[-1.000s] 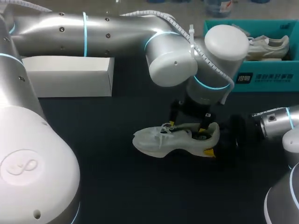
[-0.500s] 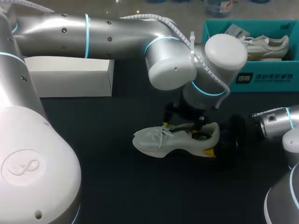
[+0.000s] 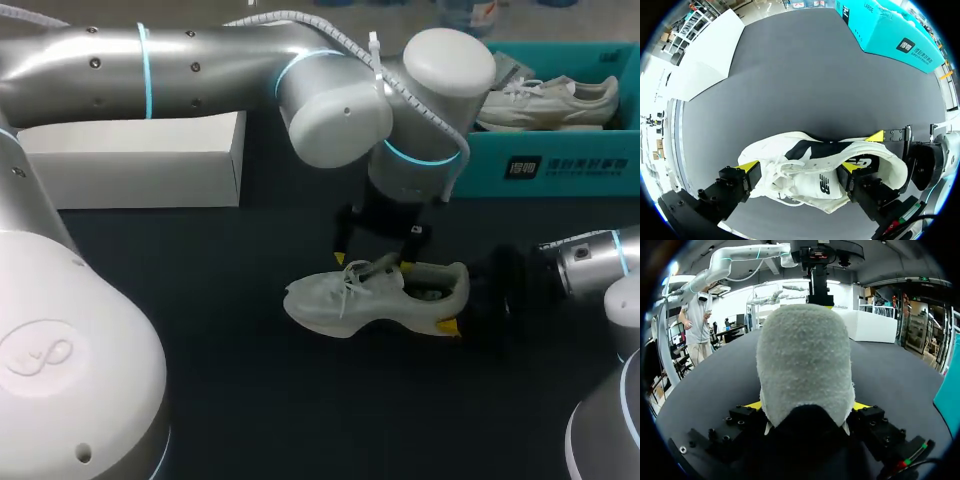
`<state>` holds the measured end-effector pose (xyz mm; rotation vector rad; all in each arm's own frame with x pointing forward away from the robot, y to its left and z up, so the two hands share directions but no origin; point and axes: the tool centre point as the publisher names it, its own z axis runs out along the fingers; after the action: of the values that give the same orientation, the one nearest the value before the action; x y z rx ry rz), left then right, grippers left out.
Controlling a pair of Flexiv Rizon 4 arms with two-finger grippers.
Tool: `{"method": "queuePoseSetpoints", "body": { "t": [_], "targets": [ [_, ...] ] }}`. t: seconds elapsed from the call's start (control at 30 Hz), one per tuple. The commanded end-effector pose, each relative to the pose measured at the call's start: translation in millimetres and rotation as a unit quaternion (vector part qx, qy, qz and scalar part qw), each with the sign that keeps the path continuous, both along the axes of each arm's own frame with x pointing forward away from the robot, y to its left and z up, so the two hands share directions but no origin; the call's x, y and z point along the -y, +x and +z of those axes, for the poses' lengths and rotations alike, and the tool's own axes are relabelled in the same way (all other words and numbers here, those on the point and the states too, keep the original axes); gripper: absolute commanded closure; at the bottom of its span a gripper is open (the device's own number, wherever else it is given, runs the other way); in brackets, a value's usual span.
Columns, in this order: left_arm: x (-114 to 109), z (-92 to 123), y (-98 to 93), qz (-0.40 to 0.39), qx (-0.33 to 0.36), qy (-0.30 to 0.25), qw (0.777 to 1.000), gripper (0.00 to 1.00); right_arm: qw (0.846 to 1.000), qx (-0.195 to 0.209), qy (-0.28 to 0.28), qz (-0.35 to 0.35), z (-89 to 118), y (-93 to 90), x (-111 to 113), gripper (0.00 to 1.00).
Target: Take the shoe out of the shoebox, open the shoe tongue, remove and reinsert the insole, then place the shoe into the shoebox
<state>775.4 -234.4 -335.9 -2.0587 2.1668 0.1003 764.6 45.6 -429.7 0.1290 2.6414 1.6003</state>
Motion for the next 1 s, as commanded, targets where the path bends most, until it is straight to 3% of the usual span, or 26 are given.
{"method": "queuePoseSetpoints", "body": {
  "t": [0.03,0.1,0.2,0.23,0.3,0.37,0.7,1.0],
  "targets": [
    [-9,7,-1.3,-0.005,-0.010,-0.020,1.000,0.00,1.000,0.000,-0.001,0.001,-2,1.3,1,1.00],
    [-8,6,-2.9,-0.010,-0.025,-0.025,0.999,0.02,1.000,0.000,-0.001,0.001,-2,1.3,1,1.00],
    [-8,5,-5.7,-0.012,-0.050,-0.035,0.998,0.54,1.000,0.000,-0.001,0.001,-2,1.3,1,1.00],
    [-8,6,-7.2,-0.012,-0.059,-0.038,0.997,0.58,1.000,0.000,-0.001,0.001,-2,1.3,1,1.00],
    [-7,6,-10.2,-0.014,-0.075,-0.043,0.996,0.75,1.000,0.000,-0.001,0.001,-2,1.3,1,1.00],
    [-6,5,-12.8,-0.011,-0.096,-0.048,0.994,1.00,1.000,0.000,-0.001,0.001,-2,1.3,1,1.00],
    [-7,0,-19.1,-0.005,-0.164,-0.068,0.984,1.00,1.000,0.000,-0.001,0.001,-2,1.3,1,1.00],
    [-22,18,-13.8,-0.010,-0.189,-0.115,0.975,1.00,1.000,0.000,-0.001,0.001,-2,1.3,1,1.00]
  ]
}}
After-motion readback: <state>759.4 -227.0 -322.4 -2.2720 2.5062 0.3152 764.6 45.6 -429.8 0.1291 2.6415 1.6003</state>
